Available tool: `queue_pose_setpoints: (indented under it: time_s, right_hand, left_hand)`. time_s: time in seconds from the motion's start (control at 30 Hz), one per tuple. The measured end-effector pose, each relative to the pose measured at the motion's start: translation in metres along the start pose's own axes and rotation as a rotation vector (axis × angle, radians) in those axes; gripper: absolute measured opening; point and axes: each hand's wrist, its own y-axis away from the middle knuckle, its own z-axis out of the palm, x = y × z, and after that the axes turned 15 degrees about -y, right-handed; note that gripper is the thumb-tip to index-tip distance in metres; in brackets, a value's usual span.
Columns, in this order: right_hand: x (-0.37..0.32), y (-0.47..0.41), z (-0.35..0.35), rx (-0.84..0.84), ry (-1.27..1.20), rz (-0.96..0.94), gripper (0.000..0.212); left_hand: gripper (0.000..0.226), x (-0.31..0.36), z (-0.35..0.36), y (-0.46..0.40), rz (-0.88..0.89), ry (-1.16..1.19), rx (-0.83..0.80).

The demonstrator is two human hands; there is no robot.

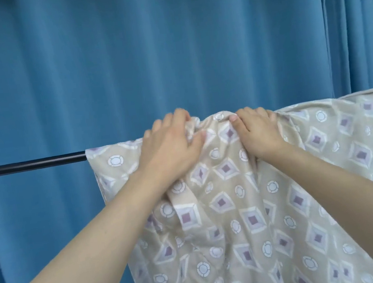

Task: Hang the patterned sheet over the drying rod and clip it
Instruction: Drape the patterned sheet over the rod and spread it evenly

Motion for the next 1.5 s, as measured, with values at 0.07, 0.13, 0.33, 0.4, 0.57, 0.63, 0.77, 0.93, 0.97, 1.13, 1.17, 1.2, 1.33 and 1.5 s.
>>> queue_pose_setpoints:
  time_s: [0.07, 0.13, 0.33, 0.4, 0.57, 0.63, 0.77, 0.93, 0.97, 1.13, 1.17, 1.2, 1.33, 1.5]
  right_hand:
    - [-0.013, 0.001, -0.007, 0.073, -0.156, -0.045, 0.032]
    - [-0.041, 0.001, -0.016, 0.180, -0.323, -0.165, 0.029]
    - [-0.104, -0.003, -0.038, 0.057, -0.565, -0.351, 0.030]
    - [-0.093, -0.005, -0.032, -0.104, -0.518, -0.303, 0.026]
    - [-0.059, 0.011, -0.007, -0.323, -0.249, -0.132, 0.045]
    - [-0.057, 0.010, 0.001, -0.289, -0.090, -0.131, 0.050]
    - [-0.087, 0.001, 0.015, -0.231, -0.140, -0.193, 0.045]
    - [-0.125, 0.000, 0.043, -0.256, -0.073, -0.384, 0.033]
    - [-0.130, 0.000, 0.049, -0.273, -0.038, -0.417, 0.035]
    - [-0.137, -0.009, 0.056, -0.331, 0.039, -0.311, 0.046]
    - [-0.136, -0.010, 0.056, -0.339, 0.054, -0.296, 0.048]
    - [-0.135, -0.011, 0.055, -0.343, 0.063, -0.284, 0.049]
    - [-0.128, -0.009, 0.054, -0.322, 0.077, -0.282, 0.052]
    - [-0.128, -0.002, 0.056, -0.272, -0.002, -0.352, 0.049]
  left_hand:
    - [0.048, -0.001, 0.014, 0.010, 0.040, -0.173, -0.075]
    - [0.043, -0.004, 0.018, 0.013, 0.032, -0.220, -0.067]
    - [0.022, -0.016, 0.001, -0.008, 0.063, 0.100, -0.231]
    - [0.018, -0.020, 0.000, -0.003, 0.086, 0.045, -0.182]
    - [0.059, -0.047, -0.005, 0.021, -0.003, -0.348, -0.128]
    - [0.071, -0.059, -0.008, 0.030, 0.035, -0.251, -0.175]
    - [0.076, -0.070, -0.015, 0.046, -0.033, 0.041, -0.134]
    - [0.062, -0.083, -0.015, 0.079, -0.637, 0.119, 0.269]
    - [0.057, -0.087, -0.016, 0.083, -0.722, 0.208, 0.245]
    - [0.039, -0.110, -0.012, 0.090, -0.807, 0.651, -0.057]
    - [0.043, -0.110, -0.014, 0.089, -0.752, 0.683, -0.076]
    - [0.045, -0.111, -0.018, 0.085, -0.705, 0.689, -0.068]
    - [0.030, -0.141, -0.054, 0.053, -0.918, 0.912, 0.282]
    - [0.022, -0.187, -0.068, 0.049, -1.143, 1.001, 0.395]
